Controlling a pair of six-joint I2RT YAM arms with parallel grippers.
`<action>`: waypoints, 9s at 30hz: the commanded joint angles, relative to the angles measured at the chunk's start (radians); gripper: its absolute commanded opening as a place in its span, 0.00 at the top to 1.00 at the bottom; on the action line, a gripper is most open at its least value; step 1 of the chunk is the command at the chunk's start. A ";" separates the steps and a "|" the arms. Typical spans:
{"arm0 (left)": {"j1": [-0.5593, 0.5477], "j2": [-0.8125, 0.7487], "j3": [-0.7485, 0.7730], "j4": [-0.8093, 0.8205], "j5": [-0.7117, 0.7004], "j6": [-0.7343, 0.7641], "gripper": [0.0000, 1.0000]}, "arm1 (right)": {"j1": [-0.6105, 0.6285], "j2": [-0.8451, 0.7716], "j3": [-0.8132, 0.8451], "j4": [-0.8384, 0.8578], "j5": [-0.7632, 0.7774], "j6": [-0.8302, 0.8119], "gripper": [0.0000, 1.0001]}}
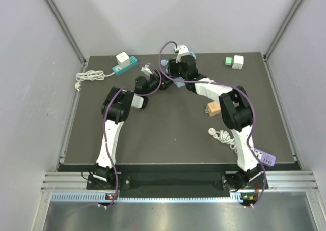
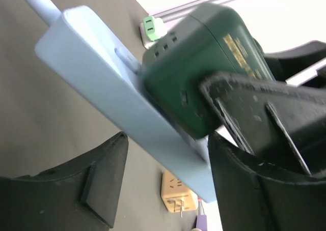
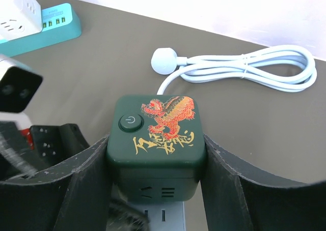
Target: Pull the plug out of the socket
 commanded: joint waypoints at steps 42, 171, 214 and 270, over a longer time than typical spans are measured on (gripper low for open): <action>-0.010 -0.191 -0.002 -0.664 -0.253 0.474 0.16 | -0.098 -0.216 -0.212 0.256 0.062 0.145 1.00; 0.234 -0.054 0.724 -1.339 -0.859 0.941 0.93 | -0.075 0.006 -0.020 0.105 -0.321 0.277 0.00; 0.501 0.061 0.727 -1.354 -0.243 1.050 0.21 | -0.088 0.034 -0.008 0.124 -0.372 0.298 0.00; 0.106 -0.337 0.451 -1.774 -1.103 0.820 0.13 | -0.062 0.108 0.096 0.050 -0.398 0.308 0.00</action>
